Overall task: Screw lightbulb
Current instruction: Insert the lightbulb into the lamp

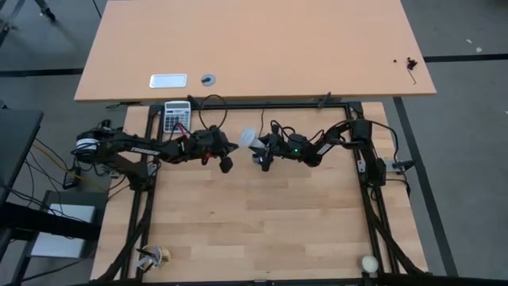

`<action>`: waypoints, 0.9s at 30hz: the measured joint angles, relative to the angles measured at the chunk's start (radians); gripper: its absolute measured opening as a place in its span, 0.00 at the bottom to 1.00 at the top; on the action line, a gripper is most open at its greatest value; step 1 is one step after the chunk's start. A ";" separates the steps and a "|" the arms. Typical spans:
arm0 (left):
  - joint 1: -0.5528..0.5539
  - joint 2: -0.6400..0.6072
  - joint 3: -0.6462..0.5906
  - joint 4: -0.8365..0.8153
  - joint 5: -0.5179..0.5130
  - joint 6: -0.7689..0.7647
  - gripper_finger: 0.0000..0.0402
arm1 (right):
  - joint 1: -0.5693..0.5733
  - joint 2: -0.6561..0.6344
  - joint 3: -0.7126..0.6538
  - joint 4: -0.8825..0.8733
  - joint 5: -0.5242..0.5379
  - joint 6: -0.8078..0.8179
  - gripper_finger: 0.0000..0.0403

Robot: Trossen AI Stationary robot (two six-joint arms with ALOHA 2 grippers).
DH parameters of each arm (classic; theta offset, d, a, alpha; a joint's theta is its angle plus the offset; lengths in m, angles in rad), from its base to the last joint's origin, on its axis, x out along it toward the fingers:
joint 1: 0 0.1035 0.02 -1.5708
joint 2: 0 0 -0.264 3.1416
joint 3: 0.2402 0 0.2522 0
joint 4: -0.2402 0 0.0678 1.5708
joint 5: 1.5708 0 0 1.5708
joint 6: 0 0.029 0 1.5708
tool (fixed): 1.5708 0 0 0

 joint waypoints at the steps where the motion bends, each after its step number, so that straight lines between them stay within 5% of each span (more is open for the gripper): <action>1: 0.000 0.011 0.001 0.027 0.012 0.000 0.00 | 0.000 0.000 0.001 0.002 0.000 0.001 0.40; 9: 0.000 0.019 -0.001 0.169 0.029 0.008 0.00 | 0.000 -0.004 0.004 -0.040 0.000 0.006 0.40; 27: -0.001 0.016 0.037 0.145 0.059 0.031 0.00 | 0.022 -0.007 0.003 -0.074 0.003 0.022 0.50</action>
